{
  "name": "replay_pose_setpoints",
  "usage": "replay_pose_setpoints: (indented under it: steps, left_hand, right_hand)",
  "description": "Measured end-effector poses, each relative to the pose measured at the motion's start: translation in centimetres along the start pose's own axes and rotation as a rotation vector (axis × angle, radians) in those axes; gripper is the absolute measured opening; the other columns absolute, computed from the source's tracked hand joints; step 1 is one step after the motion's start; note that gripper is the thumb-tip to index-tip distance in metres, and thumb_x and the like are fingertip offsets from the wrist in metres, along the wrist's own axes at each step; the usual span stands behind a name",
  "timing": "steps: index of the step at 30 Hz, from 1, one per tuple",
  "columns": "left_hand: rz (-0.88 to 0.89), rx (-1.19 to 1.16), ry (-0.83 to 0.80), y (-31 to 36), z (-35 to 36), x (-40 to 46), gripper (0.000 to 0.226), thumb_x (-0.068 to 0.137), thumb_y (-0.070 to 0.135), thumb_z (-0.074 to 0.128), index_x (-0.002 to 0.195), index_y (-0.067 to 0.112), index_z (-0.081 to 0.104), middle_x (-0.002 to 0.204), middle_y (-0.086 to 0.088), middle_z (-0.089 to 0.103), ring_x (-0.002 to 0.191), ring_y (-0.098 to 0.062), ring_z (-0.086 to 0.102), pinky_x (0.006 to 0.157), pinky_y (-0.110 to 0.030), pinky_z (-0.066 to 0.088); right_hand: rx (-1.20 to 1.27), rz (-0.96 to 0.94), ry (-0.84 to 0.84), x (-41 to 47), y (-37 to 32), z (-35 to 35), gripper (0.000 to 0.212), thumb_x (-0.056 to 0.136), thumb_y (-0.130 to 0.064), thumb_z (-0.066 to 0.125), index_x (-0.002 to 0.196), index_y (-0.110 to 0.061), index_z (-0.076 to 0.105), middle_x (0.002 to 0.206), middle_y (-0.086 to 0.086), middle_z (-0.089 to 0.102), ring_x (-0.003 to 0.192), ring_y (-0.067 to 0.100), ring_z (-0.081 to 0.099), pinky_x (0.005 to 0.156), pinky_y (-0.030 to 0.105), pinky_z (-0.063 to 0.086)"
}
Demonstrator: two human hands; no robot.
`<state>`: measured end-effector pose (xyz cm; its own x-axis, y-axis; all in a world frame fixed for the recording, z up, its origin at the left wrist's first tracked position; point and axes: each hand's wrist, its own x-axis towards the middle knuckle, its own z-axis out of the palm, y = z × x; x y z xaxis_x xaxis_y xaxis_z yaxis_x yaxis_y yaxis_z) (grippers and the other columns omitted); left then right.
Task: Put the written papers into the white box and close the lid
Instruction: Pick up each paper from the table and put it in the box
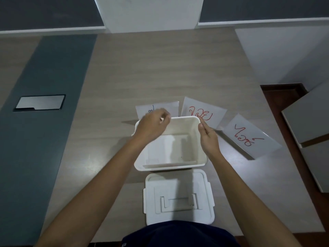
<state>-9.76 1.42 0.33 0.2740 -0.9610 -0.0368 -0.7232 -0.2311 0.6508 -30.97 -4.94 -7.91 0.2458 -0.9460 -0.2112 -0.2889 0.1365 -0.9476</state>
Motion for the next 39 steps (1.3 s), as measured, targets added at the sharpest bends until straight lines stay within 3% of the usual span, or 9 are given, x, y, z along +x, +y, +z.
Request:
replay_pose_setpoints:
  steps: [4, 8, 12, 15, 19, 25, 29, 35, 39]
  left_hand:
    - [0.047, 0.116, 0.113, -2.1, -0.6, 5.4, 0.032, 0.090, 0.028, 0.057, 0.118, 0.015, 0.063, 0.120, -0.008, 0.063, 0.112, -0.028, 0.057, 0.094, -0.038, 0.047]
    - [-0.061, 0.340, -0.060, -3.6, -1.2, 9.1, 0.047, 0.091, 0.032, 0.058, 0.134, 0.016, 0.053, 0.136, -0.011, 0.054, 0.128, -0.033, 0.045, 0.104, -0.042, 0.039]
    - [-0.160, 0.365, -0.265, -4.7, -1.0, 10.4, 0.031, 0.094, 0.032, 0.052, 0.122, 0.025, 0.061, 0.125, -0.006, 0.066, 0.116, -0.029, 0.059, 0.094, -0.036, 0.045]
    - [-0.179, 0.373, -0.272, -5.8, -0.9, 10.5, 0.028, 0.094, 0.022, 0.048, 0.116, 0.029, 0.064, 0.114, -0.011, 0.070, 0.104, -0.031, 0.064, 0.087, -0.035, 0.048]
    - [-0.125, 0.384, -0.151, -5.2, -2.6, 10.1, 0.030, 0.096, 0.018, 0.047, 0.120, 0.025, 0.064, 0.110, -0.010, 0.072, 0.100, -0.032, 0.064, 0.078, -0.033, 0.046]
    - [0.035, 0.420, 0.147, -0.2, -8.1, 7.5, 0.028, 0.096, 0.023, 0.047, 0.120, 0.029, 0.062, 0.111, -0.008, 0.072, 0.102, -0.035, 0.064, 0.082, -0.041, 0.051]
    - [0.121, 0.408, 0.210, 3.8, -9.7, 3.0, 0.028, 0.095, 0.023, 0.048, 0.118, 0.029, 0.063, 0.107, -0.004, 0.074, 0.099, -0.034, 0.065, 0.078, -0.041, 0.051]
    - [0.166, 0.401, 0.077, 5.0, -6.3, -3.6, 0.028, 0.095, 0.022, 0.050, 0.117, 0.029, 0.064, 0.105, -0.004, 0.074, 0.091, -0.035, 0.067, 0.073, -0.043, 0.054]
    - [0.119, 0.460, -0.083, 2.7, -1.9, -5.9, 0.031, 0.095, 0.022, 0.047, 0.120, 0.033, 0.062, 0.110, 0.002, 0.073, 0.097, -0.030, 0.067, 0.073, -0.035, 0.049]
  right_hand:
    - [-0.013, -0.005, -0.005, 0.1, 0.1, 0.0, 0.038, 0.103, -0.034, 0.041, 0.140, -0.034, 0.051, 0.145, -0.013, 0.051, 0.132, 0.002, 0.042, 0.107, 0.018, 0.029]
    - [-0.029, -0.012, -0.007, 0.0, 0.1, 0.0, 0.038, 0.104, -0.035, 0.040, 0.140, -0.035, 0.051, 0.145, -0.014, 0.050, 0.132, 0.000, 0.041, 0.109, 0.020, 0.029]
    - [-0.016, 0.003, 0.000, -0.1, -0.1, -0.1, 0.038, 0.104, -0.035, 0.042, 0.141, -0.034, 0.051, 0.145, -0.015, 0.050, 0.132, -0.001, 0.040, 0.107, 0.016, 0.029]
    - [0.002, 0.010, 0.002, 0.0, 0.0, 0.0, 0.038, 0.103, -0.035, 0.042, 0.140, -0.034, 0.051, 0.145, -0.014, 0.050, 0.132, 0.000, 0.041, 0.110, 0.021, 0.030]
    - [0.006, 0.021, -0.004, 0.1, 0.1, -0.1, 0.038, 0.103, -0.037, 0.042, 0.140, -0.037, 0.051, 0.144, -0.016, 0.050, 0.133, -0.001, 0.041, 0.107, 0.018, 0.030]
    - [-0.011, -0.003, -0.004, 0.2, 0.2, -0.1, 0.037, 0.103, -0.038, 0.041, 0.138, -0.039, 0.052, 0.144, -0.016, 0.051, 0.135, 0.002, 0.040, 0.113, 0.026, 0.030]
    - [-0.004, 0.007, 0.000, 0.1, 0.1, -0.1, 0.038, 0.103, -0.038, 0.042, 0.139, -0.037, 0.051, 0.144, -0.012, 0.051, 0.133, 0.005, 0.042, 0.109, 0.022, 0.031]
    - [-0.011, 0.003, 0.010, 0.1, 0.1, 0.0, 0.039, 0.103, -0.037, 0.042, 0.141, -0.034, 0.050, 0.147, -0.008, 0.049, 0.136, 0.009, 0.040, 0.107, 0.022, 0.028]
    - [0.008, 0.018, 0.001, -0.2, -0.2, 0.0, 0.037, 0.103, -0.036, 0.042, 0.139, -0.036, 0.052, 0.146, -0.011, 0.049, 0.134, 0.006, 0.040, 0.106, 0.020, 0.028]
